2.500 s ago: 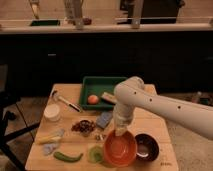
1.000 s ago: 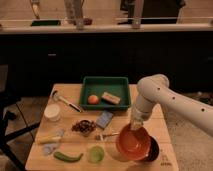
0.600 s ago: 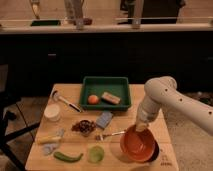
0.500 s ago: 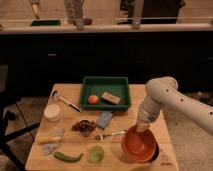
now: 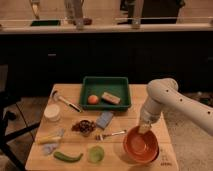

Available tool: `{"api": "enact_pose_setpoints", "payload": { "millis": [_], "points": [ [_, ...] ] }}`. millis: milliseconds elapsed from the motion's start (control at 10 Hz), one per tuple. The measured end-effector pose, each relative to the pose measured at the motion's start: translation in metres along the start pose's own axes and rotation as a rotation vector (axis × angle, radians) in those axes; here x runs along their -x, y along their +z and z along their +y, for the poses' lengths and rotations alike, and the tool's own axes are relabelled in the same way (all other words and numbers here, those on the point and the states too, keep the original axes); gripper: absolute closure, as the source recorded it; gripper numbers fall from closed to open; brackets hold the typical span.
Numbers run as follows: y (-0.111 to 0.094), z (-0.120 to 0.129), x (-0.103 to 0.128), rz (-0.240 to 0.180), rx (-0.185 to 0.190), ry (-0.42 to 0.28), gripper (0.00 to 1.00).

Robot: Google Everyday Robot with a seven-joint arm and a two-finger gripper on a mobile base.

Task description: Stack bowls on top of each other

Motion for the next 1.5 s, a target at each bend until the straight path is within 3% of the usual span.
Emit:
{"api": "enact_pose_setpoints", "payload": {
  "millis": [800,1400,1500],
  "points": [
    [0.001,-0.002,-0.025,0.001,0.015,0.052,1.0],
    [0.007,-0.005,-0.027,-0.005,0.027,0.055,1.0],
    [0.008,-0.006,-0.025,-0.005,0.031,0.051,0.95]
  ]
}}
